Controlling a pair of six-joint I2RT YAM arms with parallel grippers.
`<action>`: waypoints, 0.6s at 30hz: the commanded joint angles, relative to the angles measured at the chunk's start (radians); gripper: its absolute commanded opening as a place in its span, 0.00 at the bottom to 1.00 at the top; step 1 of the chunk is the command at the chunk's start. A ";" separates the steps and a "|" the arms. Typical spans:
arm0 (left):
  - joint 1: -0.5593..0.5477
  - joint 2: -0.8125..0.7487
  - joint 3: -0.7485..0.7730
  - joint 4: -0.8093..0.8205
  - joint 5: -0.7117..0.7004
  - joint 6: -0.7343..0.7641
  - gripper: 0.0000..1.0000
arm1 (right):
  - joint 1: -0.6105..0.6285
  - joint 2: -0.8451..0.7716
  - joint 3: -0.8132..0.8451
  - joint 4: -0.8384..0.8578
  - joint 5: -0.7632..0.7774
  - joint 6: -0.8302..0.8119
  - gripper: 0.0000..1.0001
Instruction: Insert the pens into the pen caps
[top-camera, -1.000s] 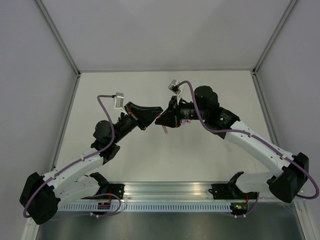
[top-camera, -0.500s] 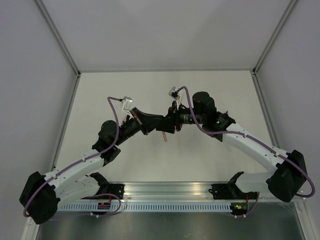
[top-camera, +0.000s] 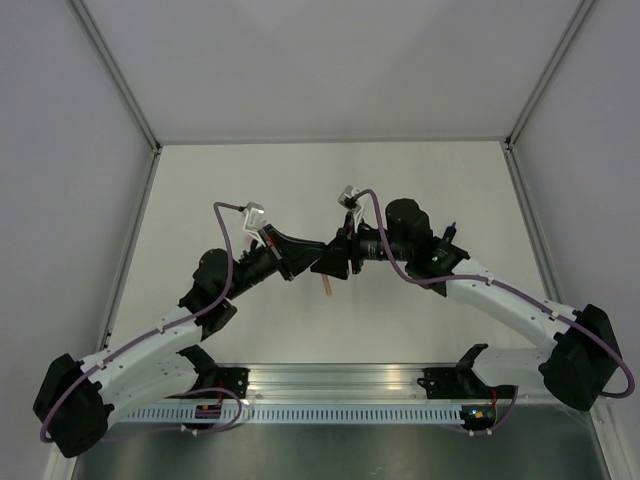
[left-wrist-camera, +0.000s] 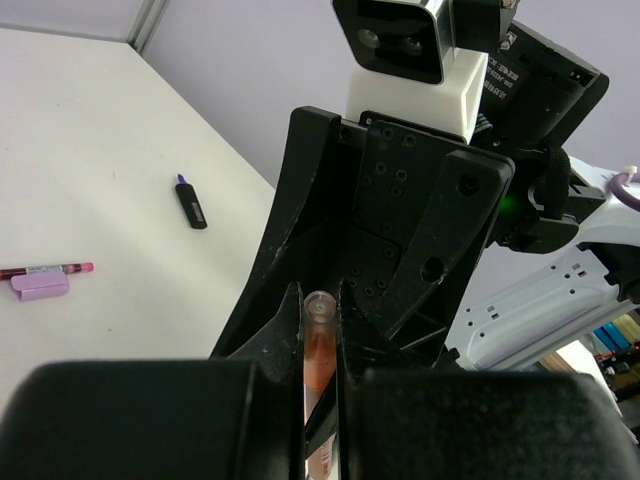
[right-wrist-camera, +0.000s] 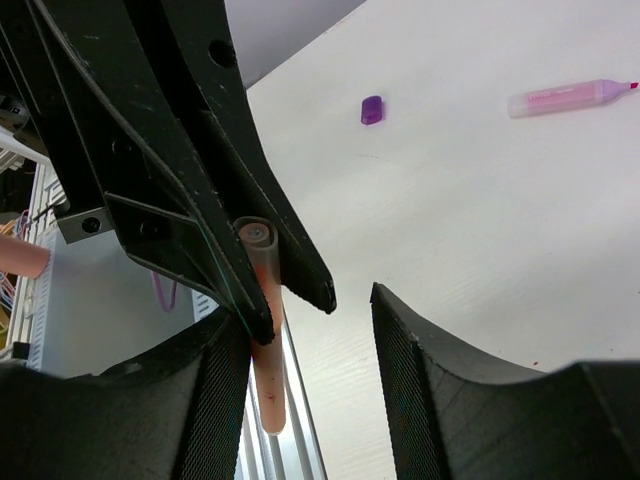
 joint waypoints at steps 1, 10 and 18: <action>-0.009 -0.027 -0.015 -0.003 -0.015 0.007 0.02 | 0.001 -0.034 -0.019 0.073 0.046 0.004 0.55; -0.006 -0.084 -0.032 -0.039 -0.089 0.014 0.02 | 0.040 -0.028 -0.068 0.132 0.008 0.045 0.51; -0.006 -0.110 -0.050 -0.042 -0.124 0.001 0.02 | 0.086 -0.029 -0.111 0.174 0.072 0.077 0.41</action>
